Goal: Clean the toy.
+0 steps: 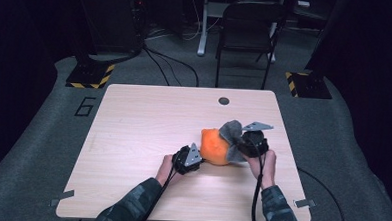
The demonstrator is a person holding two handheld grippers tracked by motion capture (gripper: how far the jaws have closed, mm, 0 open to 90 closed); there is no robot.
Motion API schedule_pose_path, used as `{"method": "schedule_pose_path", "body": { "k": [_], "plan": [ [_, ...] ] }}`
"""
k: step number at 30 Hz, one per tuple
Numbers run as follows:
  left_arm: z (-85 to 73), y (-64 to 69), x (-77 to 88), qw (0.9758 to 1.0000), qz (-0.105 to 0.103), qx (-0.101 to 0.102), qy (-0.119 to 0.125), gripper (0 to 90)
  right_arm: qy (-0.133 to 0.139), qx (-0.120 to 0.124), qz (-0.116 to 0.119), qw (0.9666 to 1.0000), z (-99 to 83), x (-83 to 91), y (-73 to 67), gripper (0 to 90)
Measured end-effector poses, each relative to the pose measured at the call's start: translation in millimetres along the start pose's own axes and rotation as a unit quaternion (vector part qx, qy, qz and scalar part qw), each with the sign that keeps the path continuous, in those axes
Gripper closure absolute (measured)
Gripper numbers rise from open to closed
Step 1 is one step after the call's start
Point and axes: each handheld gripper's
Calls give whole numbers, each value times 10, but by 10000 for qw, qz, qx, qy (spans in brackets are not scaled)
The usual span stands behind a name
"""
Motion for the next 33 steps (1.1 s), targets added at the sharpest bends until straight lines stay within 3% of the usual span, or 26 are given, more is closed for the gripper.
{"method": "schedule_pose_path", "body": {
  "k": [3,5,6,10,20,22,24,25,27,29,30,31,32,33],
  "plan": [
    [-4,-3,3,10000,-15,22,5,708,-75,-187,-561,9982,-72,31,274,768],
    [-3,-1,3,10000,-3,16,0,712,-163,-270,-599,9977,-110,15,336,768],
    [-1,-3,3,10000,-3,0,0,714,-360,-467,-663,9961,-226,-79,468,767],
    [-1,-5,2,10000,9,28,42,729,-643,-641,-604,9940,-326,-207,531,766],
    [6,-28,24,9995,-61,165,257,751,-663,-693,-547,9939,-335,-229,547,764],
    [54,-60,65,9979,-156,445,446,758,-625,-666,-562,9942,-334,-227,556,763],
    [103,-81,117,9960,-247,630,590,761,-620,-697,-556,9941,-335,-218,567,763],
    [103,-81,117,9960,-247,630,590,762,-620,-697,-556,9941,-335,-218,567,763],
    [159,-89,183,9935,-347,852,677,762,-606,-697,-569,9941,-336,-210,579,763],
    [242,-107,284,9870,-558,1262,824,761,-618,-720,-591,9937,-333,-199,582,763],
    [270,-106,309,9851,-569,1381,856,761,-613,-720,-591,9938,-331,-198,580,763],
    [270,-106,309,9851,-569,1381,856,760,-613,-720,-591,9938,-331,-198,580,763],
    [320,-115,363,9811,-654,1615,846,760,-571,-655,-572,9946,-330,-201,581,763],
    [320,-115,363,9811,-654,1615,846,759,-571,-655,-572,9946,-330,-201,581,763]
  ]
}}
Point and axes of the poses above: each handheld gripper's, and its own axes: x roughly backward along the jaws, z roughly out of its top, y roughly to its right, and after that the axes turned 15 degrees about -z, right-handed
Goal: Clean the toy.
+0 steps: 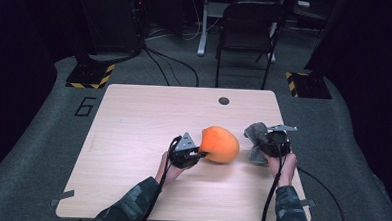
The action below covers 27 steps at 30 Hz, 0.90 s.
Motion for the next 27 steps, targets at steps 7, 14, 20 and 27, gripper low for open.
{"method": "schedule_pose_path", "body": {
  "k": [7,14,20,27],
  "plan": [
    [36,-5,51,9929,-348,1138,-85,754,26,35,34,10000,10,29,-30,763],
    [-47,-73,-13,9881,-479,1459,-123,742,-5,99,24,9999,16,13,-71,763],
    [-58,-95,-21,9872,-506,1514,-57,738,434,290,380,9979,161,293,-209,764],
    [-69,-98,-19,9869,-490,1537,-26,729,896,942,989,9866,338,751,-812,763]
  ]
}}
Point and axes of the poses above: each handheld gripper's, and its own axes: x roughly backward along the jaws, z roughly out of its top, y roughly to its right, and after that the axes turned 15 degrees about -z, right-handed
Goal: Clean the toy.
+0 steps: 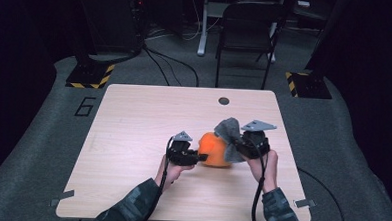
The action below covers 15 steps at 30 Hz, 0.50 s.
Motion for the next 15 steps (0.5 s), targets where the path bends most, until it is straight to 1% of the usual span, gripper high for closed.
{"method": "schedule_pose_path", "body": {
  "k": [1,2,3,4,5,6,7,8,9,10,11,12,13,14,15],
  "plan": [
    [-1,2,0,10000,7,22,28,727,24,125,68,9999,29,14,-116,763],
    [-2,0,-3,10000,-11,37,40,727,-13,302,164,9994,39,-21,-283,762],
    [-2,10,-2,10000,9,-9,6,727,-57,387,207,9990,27,-58,-350,761],
    [-3,15,-7,10000,-21,-21,-13,728,-121,458,226,9986,5,-105,-409,761],
    [-3,15,-7,10000,-21,-21,-13,729,-192,470,222,9985,-24,-154,-468,762],
    [-12,19,-18,10000,4,-4,-28,731,-267,555,185,9979,-51,-192,-505,763],
    [-12,19,-18,10000,4,-4,-28,733,-258,690,75,9973,-73,-220,-531,764],
    [-23,3,-29,10000,-13,-8,-19,735,-318,781,-14,9964,-82,-229,-541,766],
    [-23,3,-29,10000,-13,-8,-19,735,-318,781,-14,9964,-82,-229,-541,766],
    [-23,1,-26,10000,-28,-18,-14,736,-320,831,-95,9960,-95,-248,-503,769],
    [-25,3,-30,10000,-36,-24,9,736,-353,824,-151,9959,-109,-252,-465,770],
    [-27,-3,-30,10000,-48,-52,-13,736,-396,690,-155,9967,-126,-258,-421,771],
    [-27,-3,-30,10000,-48,-52,-13,736,-396,690,-155,9967,-126,-258,-421,771],
    [-26,-2,-31,10000,-60,-42,-12,736,-413,646,-258,9967,-161,-283,-301,771],
    [-26,-2,-31,10000,-60,-42,-12,735,-413,646,-258,9967,-161,-283,-301,771]
  ]
}}
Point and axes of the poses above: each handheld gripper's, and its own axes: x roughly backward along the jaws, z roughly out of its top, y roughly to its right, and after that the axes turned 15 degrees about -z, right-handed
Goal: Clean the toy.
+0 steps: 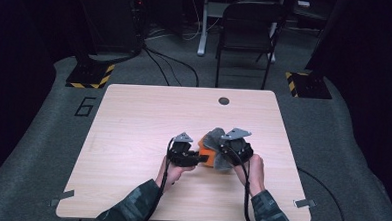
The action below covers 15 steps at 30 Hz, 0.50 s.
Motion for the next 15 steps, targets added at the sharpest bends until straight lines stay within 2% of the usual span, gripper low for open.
{"method": "schedule_pose_path", "body": {
  "k": [1,2,6,8,10,12,13,15],
  "plan": [
    [0,-2,0,10000,-17,21,2,735,-129,-218,-76,9997,-60,-41,126,771],
    [0,-5,-3,10000,-39,29,4,735,-169,-291,-134,9993,-98,-82,193,771],
    [-1,-5,-16,10000,-78,3,17,735,-553,-622,-278,9961,-269,-249,380,772],
    [-1,-6,-17,10000,-88,2,18,735,-604,-666,-307,9955,-307,-293,409,772],
    [-4,-12,-18,9999,-105,31,29,735,-829,-782,-362,9928,-409,-432,454,772],
    [-6,-14,-19,9999,-122,40,49,734,-901,-778,-392,9921,-442,-480,456,771],
    [-7,-10,-14,9999,-128,57,60,734,-1041,-733,-410,9910,-499,-559,471,769],
    [-3,-13,-4,9999,-119,58,64,733,-1105,-781,-371,9901,-515,-568,512,767]
  ]
}}
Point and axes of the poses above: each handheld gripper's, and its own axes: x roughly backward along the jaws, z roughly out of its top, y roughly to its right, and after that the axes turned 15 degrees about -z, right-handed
